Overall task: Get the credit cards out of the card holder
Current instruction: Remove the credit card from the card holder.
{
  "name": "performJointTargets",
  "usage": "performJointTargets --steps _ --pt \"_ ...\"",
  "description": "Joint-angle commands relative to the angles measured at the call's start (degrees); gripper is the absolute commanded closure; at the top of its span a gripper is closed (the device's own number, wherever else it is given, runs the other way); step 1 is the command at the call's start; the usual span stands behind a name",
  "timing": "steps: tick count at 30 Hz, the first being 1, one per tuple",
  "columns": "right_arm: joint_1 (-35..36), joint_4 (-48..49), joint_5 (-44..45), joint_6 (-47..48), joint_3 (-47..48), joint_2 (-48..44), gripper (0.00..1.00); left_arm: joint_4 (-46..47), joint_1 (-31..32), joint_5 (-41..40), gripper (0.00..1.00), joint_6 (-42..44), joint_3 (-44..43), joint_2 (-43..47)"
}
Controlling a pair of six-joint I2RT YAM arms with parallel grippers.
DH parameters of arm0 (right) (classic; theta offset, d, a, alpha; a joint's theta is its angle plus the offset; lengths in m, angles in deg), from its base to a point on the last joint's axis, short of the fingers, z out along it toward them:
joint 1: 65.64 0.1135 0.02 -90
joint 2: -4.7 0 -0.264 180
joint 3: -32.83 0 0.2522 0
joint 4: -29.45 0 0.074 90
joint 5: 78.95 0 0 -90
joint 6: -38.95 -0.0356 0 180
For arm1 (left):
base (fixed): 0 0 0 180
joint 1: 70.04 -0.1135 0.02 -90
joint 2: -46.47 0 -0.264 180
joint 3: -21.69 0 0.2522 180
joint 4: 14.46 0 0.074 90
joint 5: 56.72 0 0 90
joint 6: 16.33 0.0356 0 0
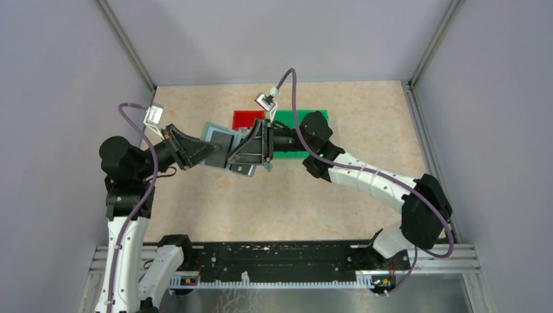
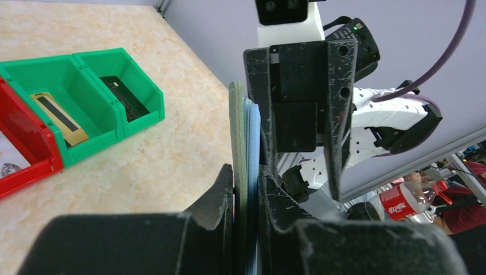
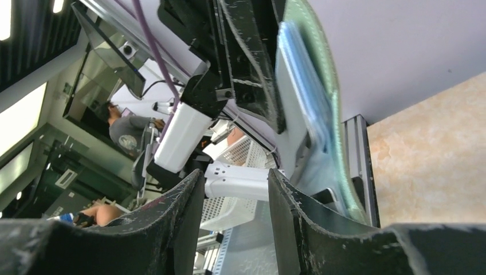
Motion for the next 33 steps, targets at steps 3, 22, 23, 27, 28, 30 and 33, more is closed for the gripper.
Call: performJointTargets --steps 3,22,23,27,28,30,33 --pt "0.7 -9.9 2.9 7.8 1.3 -1.6 0.55 3.5 0.1 1.2 1.00 -2.2 -0.6 1.2" --pt "0.6 1.7 1.0 0.6 0.5 -0.1 0.55 4.1 0.1 0.9 1.00 -2.4 -0.2 1.6" --pt "0.6 3.0 0.6 0.0 0.4 -0.1 0.55 4.0 0.1 0.8 1.00 -2.1 -0.1 1.6" --pt "0.6 5.2 0.7 -1.3 -0.1 -0.4 0.55 3.8 0.1 0.6 1.00 -1.7 0.0 1.3" --pt "0.6 5.2 1.0 -1.3 -0.1 -0.4 0.55 3.9 0.1 0.5 1.00 -2.0 0.1 1.3" --pt "0.6 5.8 1.4 -1.5 0.0 0.1 0.55 4.2 0.1 0.6 1.00 -2.4 0.3 1.3" --pt "0.7 7.6 2.6 -2.5 -0.1 1.3 0.55 4.3 0.1 0.8 1.00 -3.2 -0.1 1.3"
